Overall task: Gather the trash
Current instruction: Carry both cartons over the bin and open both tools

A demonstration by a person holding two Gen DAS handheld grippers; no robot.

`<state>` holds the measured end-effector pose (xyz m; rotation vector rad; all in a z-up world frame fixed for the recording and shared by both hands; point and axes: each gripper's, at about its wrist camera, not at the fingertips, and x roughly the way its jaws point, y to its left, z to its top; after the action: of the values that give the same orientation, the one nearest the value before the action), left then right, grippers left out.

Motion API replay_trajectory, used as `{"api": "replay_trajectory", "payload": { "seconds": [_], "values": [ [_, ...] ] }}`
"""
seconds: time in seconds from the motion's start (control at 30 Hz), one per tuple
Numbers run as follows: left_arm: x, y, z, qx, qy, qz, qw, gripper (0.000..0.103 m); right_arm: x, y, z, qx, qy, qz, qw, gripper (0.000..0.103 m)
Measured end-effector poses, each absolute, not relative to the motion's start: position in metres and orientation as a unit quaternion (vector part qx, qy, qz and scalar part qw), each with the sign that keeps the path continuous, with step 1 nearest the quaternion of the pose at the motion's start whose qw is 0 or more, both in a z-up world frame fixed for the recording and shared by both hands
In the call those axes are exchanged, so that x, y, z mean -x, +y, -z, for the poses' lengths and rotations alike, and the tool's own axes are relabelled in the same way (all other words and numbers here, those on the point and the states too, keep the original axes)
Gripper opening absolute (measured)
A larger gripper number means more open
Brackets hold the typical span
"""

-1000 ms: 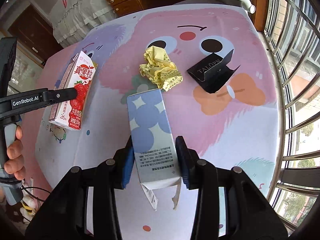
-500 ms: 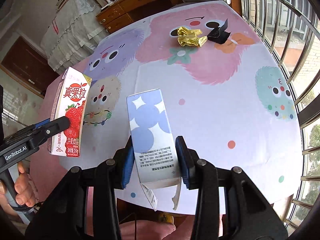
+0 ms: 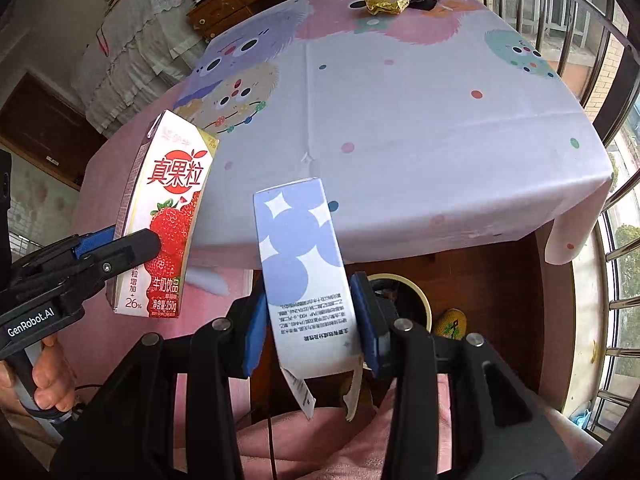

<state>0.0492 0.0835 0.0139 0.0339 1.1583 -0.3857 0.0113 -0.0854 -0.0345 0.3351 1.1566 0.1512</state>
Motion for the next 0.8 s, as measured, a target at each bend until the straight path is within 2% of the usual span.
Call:
{"api": "replay_trajectory", "payload": {
  "seconds": [0.17,0.33,0.53,0.8],
  "values": [
    [-0.006,0.074,0.014,-0.035,0.562,0.197,0.803,0.039,0.024,-0.08,0.067,-0.159,0.574,-0.067,0.8,0.036],
    [0.027,0.057,0.065,-0.047,0.589,0.211,0.779,0.039,0.044,-0.088,0.123,-0.187,0.607,-0.055,0.77,0.036],
    [0.046,0.035,0.167,-0.064,0.626,0.202,0.75,0.039,0.061,-0.1,0.22,-0.205,0.645,-0.025,0.736,0.036],
    [0.033,0.015,0.292,-0.082,0.641,0.189,0.74,0.04,0.057,-0.114,0.341,-0.221,0.675,0.006,0.704,0.037]
  ]
}}
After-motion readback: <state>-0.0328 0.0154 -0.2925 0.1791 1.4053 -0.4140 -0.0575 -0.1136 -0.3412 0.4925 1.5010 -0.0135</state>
